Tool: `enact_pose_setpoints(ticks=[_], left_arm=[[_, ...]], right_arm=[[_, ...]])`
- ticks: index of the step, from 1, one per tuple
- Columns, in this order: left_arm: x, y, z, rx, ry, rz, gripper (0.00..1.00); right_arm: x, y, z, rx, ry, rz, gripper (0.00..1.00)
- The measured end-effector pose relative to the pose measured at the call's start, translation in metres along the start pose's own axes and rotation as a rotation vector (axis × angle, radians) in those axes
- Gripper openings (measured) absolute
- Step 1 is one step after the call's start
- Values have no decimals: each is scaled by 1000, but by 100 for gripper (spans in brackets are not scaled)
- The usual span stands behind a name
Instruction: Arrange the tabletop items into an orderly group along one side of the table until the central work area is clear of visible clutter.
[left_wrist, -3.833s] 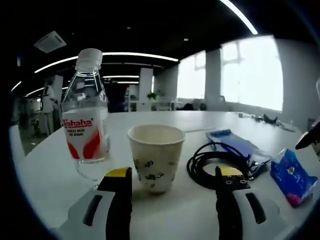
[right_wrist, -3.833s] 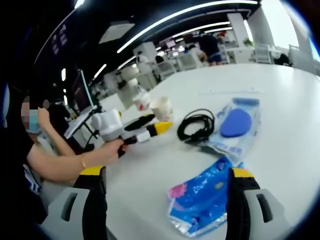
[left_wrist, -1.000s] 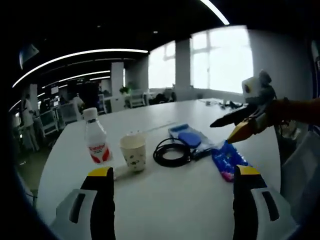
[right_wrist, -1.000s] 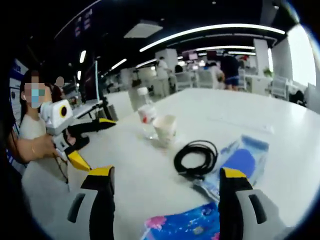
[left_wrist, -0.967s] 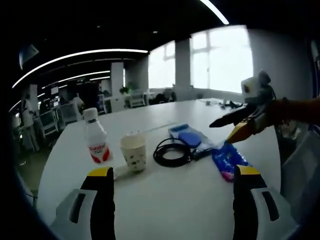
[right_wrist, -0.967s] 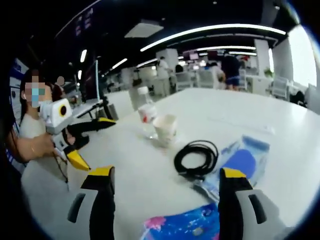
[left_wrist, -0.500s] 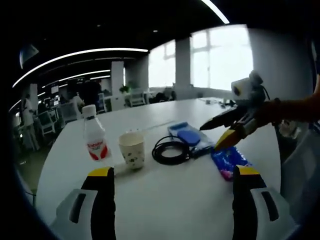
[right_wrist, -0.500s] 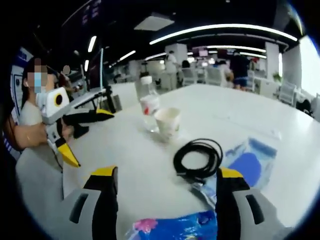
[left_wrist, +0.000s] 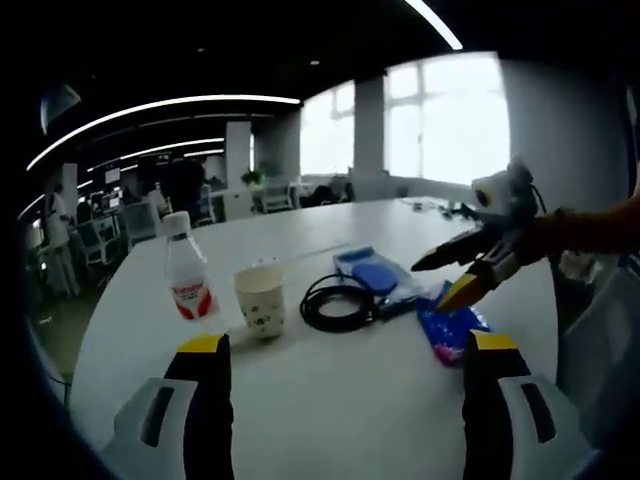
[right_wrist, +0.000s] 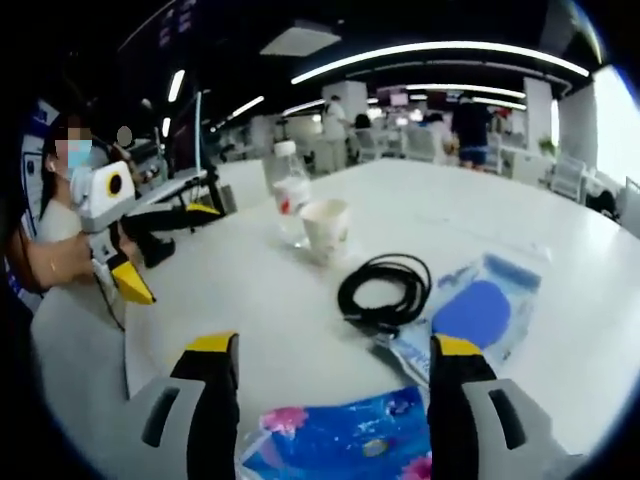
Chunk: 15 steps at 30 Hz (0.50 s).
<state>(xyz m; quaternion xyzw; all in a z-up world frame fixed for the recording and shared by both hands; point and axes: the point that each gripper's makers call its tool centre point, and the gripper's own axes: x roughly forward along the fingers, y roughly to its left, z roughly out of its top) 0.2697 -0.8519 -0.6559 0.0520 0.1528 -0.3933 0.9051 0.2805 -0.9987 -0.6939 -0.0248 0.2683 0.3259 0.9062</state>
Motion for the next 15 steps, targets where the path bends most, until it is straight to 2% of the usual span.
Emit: enact_pose_setpoints(ticks=[9,15], left_arm=[[0,-11,5,-37,-20,4,94],[1,-28,7,-56,-10,18,92]], right_arm=[[-18,-12,-10,13,-1,-29,71],[-31,-19,-16,14,-5,-37,68]])
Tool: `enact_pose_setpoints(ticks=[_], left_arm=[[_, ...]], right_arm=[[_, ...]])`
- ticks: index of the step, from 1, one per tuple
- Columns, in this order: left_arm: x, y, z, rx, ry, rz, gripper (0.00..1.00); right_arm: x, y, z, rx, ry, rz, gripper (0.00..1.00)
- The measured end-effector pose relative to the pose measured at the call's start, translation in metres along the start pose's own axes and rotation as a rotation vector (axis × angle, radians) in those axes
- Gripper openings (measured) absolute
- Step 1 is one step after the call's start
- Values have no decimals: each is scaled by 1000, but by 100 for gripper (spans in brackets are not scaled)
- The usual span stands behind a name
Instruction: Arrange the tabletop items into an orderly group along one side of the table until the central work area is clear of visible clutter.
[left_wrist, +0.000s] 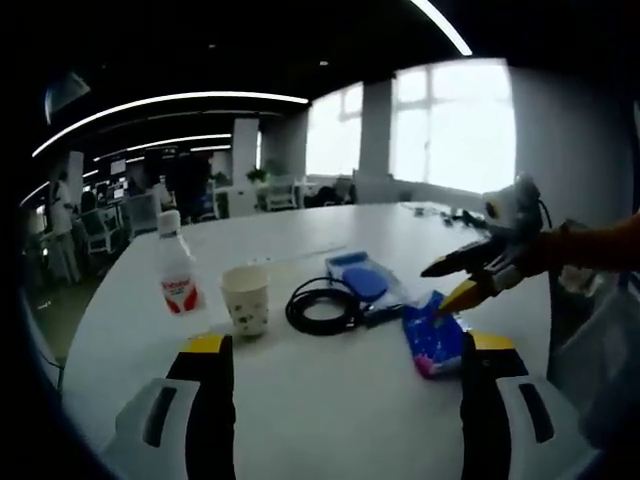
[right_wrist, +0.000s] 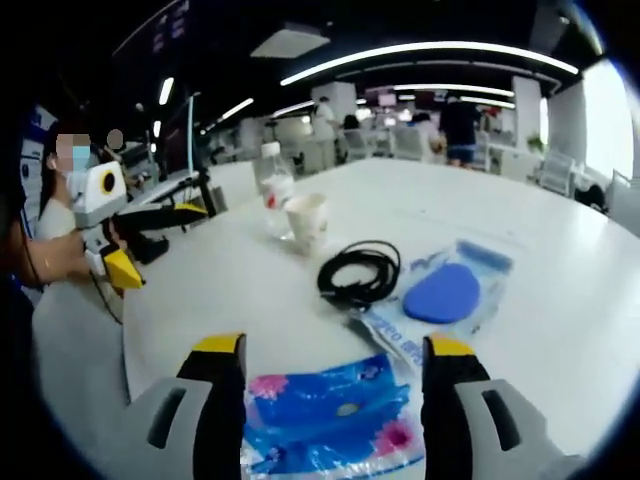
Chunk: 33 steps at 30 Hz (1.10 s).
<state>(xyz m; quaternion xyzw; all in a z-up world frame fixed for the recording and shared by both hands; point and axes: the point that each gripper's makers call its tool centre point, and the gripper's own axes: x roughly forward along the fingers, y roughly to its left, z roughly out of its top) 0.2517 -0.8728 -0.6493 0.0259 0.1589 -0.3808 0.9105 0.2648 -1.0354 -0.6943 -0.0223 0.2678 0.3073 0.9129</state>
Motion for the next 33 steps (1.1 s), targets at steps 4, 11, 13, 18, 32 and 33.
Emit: enact_pose_setpoints(ticks=[4,11,13,18,32,33], left_arm=[[2,-13,-1,-28,-1,4,91],[7,-33,-11,-91,27,16,88],[10,-43,-15,-107,43,8,87],[17,-61,-21,-107,68,1,85],[41,-96,-47,-216,146,45,80],[42,-99,-49,-229,153,52,79]], right_arm=[[-8,-4,-6,3,-4,1,65],[-17,-7,-18,12,-1,-6,60],[-20,-9,-21,18,-4,-3,60],[-25,-12,-26,29,-22,7,59],[-30,-28,-49,-26,13,16,49],[-29,-29,-50,-32,13,18,48]])
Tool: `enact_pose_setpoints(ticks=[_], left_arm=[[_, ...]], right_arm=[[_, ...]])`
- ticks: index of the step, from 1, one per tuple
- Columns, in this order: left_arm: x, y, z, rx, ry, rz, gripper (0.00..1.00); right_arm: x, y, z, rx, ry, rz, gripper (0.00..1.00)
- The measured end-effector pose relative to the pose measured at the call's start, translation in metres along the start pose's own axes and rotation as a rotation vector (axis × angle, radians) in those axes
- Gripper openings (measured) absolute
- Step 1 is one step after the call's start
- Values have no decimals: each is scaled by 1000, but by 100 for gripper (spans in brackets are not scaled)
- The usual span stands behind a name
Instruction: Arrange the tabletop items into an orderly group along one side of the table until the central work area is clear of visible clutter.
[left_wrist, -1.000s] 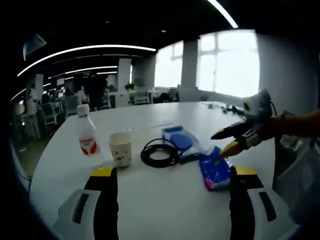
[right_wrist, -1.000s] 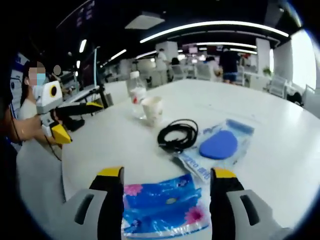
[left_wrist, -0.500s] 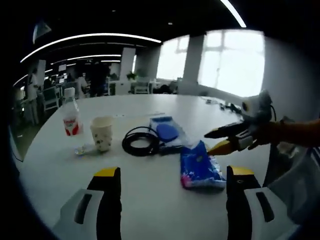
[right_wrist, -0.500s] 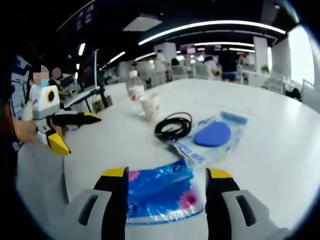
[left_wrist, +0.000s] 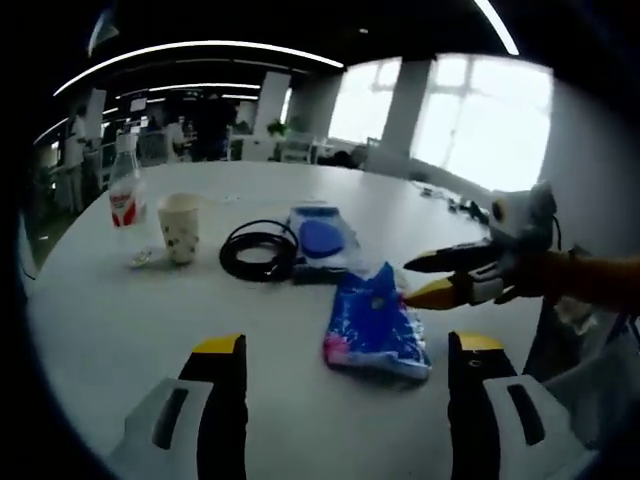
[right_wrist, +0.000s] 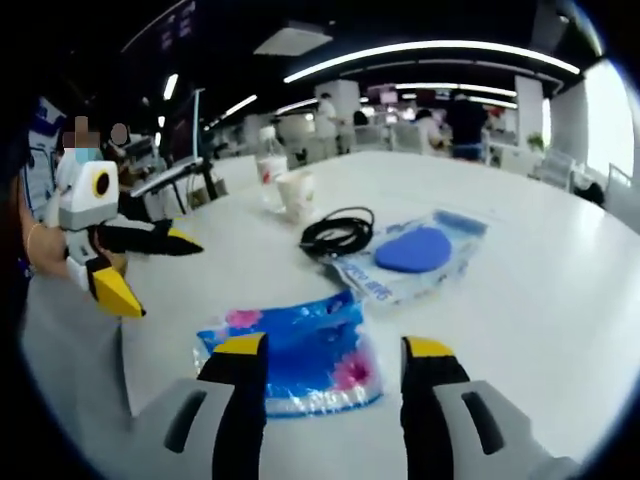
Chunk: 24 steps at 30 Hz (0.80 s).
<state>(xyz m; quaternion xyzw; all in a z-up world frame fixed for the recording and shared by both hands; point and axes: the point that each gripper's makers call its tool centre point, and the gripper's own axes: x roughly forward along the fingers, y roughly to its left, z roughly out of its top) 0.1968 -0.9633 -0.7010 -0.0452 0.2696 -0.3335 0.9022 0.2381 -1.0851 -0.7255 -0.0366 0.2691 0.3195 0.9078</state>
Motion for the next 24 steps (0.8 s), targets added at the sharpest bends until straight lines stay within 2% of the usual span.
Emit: enact_pose_setpoints(ticks=[2,5,8,13,15,17,18,19,20,22,24], left_arm=[[2,-4,-8,-49,25,32,75],[7,-12,-14,-111,35,36,72],[11,-16,-20,-177,37,77,66],[20,-24,-35,-233,77,95,55],[23,-24,-38,-250,74,111,49],[24,-23,-39,-293,74,123,44],[25,-27,-43,-359,91,119,41],[25,-28,-46,-383,111,110,37],[26,-26,-45,-367,103,110,32],[27,-26,-44,-389,96,111,28],[28,-27,-47,-389,115,110,23]], right_arm=[[1,-2,-1,-32,2,5,45],[4,-6,-4,-51,10,11,41],[6,-9,-6,-67,8,19,38],[10,-11,-16,-102,26,36,30],[11,-13,-18,-110,24,36,28],[12,-14,-20,-109,22,37,25],[12,-14,-21,-111,23,39,24],[13,-15,-22,-127,26,38,22],[13,-16,-23,-143,31,36,20],[13,-15,-25,-149,35,38,16],[12,-16,-25,-148,31,35,13]])
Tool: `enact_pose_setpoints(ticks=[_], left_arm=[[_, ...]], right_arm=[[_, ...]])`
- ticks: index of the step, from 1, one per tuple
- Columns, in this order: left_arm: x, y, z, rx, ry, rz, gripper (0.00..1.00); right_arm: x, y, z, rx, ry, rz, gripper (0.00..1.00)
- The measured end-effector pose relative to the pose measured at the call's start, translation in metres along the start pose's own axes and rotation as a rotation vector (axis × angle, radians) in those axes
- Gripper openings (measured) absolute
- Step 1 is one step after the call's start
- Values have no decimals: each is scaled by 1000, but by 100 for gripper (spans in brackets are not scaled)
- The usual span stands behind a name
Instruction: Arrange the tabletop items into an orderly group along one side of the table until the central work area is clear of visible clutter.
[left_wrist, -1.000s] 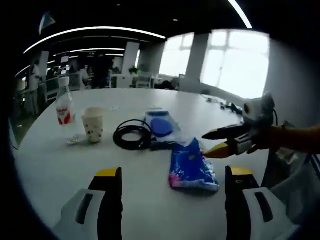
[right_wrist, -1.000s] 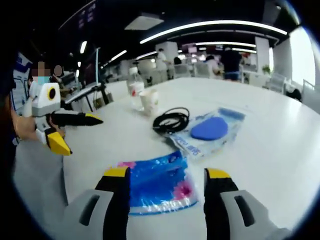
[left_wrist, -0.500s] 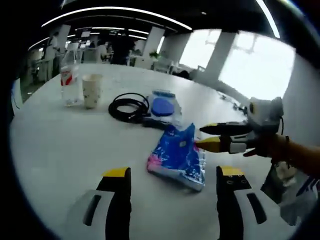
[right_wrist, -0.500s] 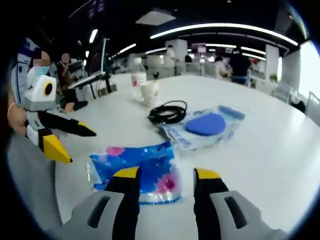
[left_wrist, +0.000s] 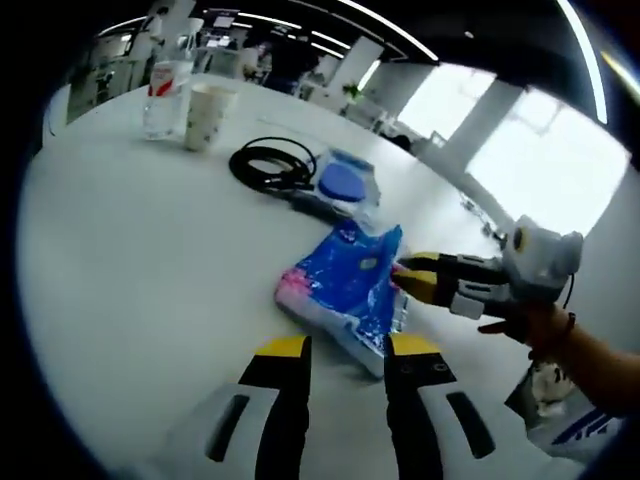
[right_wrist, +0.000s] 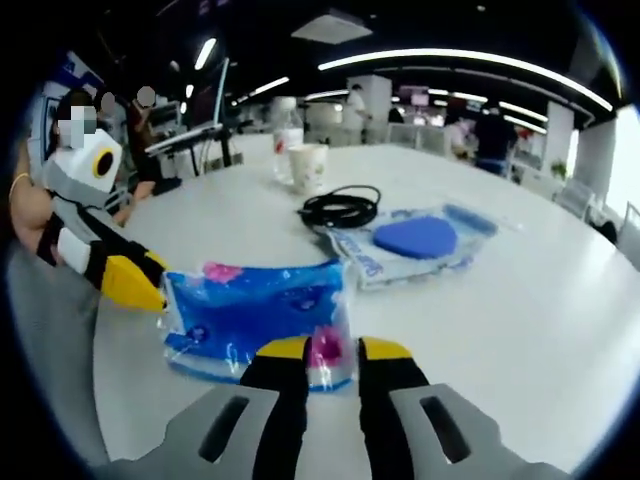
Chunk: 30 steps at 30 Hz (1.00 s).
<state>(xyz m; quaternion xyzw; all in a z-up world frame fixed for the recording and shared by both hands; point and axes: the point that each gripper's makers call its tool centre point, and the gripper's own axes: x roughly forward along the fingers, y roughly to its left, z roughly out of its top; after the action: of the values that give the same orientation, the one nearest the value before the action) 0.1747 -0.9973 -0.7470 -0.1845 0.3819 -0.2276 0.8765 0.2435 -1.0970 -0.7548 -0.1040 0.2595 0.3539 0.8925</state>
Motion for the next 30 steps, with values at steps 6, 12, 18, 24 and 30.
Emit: enact_pose_setpoints(ticks=[6,12,18,24,30], left_arm=[[1,-3,-1,-38,3,-24,11],[-1,-3,-1,-66,4,-26,6],[-4,2,1,-63,17,-9,2],[-8,2,2,-87,28,-17,0],[-10,1,-2,-83,53,-18,0]], right_arm=[[-5,-3,-4,19,-1,-14,5],[-12,-2,-9,50,5,-20,2],[-21,6,-11,68,10,-14,0],[-27,13,-14,54,28,-17,0],[-34,17,-13,35,31,-18,0]])
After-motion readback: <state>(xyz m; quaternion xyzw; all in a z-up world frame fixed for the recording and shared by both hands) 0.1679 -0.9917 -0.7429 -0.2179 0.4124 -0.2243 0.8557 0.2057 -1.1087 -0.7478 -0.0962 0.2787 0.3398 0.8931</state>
